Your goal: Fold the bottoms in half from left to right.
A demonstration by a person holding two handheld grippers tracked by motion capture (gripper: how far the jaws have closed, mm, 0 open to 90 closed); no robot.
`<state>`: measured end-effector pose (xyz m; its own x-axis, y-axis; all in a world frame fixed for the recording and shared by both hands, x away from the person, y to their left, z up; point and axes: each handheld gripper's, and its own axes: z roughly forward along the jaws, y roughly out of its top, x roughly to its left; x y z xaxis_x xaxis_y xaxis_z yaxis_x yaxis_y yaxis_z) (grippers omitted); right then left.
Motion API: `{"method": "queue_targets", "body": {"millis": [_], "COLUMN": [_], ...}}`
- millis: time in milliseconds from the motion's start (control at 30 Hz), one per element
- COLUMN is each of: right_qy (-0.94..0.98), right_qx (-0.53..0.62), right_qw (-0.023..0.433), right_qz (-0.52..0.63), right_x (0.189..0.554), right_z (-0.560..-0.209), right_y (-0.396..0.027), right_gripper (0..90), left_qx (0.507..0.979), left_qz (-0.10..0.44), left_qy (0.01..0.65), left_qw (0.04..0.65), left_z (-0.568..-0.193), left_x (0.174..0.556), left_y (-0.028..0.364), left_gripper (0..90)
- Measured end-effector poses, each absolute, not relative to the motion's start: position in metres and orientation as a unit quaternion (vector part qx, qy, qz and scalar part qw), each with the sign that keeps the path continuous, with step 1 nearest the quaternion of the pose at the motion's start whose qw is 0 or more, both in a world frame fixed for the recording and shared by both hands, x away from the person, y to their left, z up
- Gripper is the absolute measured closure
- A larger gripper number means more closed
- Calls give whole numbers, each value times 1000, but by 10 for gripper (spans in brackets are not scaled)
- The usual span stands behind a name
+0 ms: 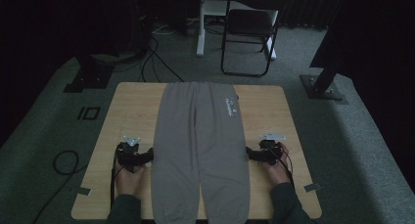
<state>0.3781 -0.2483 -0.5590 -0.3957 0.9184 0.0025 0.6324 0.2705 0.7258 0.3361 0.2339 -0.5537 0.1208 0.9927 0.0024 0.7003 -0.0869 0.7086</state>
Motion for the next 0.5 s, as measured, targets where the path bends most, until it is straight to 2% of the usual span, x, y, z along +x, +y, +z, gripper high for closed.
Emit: {"method": "queue_targets", "body": {"millis": [33,233,333,367,500], "right_qy": [767,767,768,768,768], "right_qx": [505,505,505,504,504], "right_qw": [216,216,216,216,215], "right_qz": [331,331,331,331,331], "right_x": [378,378,378,378,378], "right_z": [-559,-559,-559,-559,-559], "right_y": [-248,-248,-248,-248,-248], "right_gripper": [139,140,139,140,139], "left_qx": [693,704,697,693,681], "left_qz": [252,245,237,224,196], "left_qy": [613,602,613,616,619], "left_qw": [284,286,288,300,340], "left_z": [-553,-552,-550,-549,-548], "left_x": [336,333,329,328,325], "left_y": [233,235,236,238,238], "left_gripper": [318,320,349,418,423]}}
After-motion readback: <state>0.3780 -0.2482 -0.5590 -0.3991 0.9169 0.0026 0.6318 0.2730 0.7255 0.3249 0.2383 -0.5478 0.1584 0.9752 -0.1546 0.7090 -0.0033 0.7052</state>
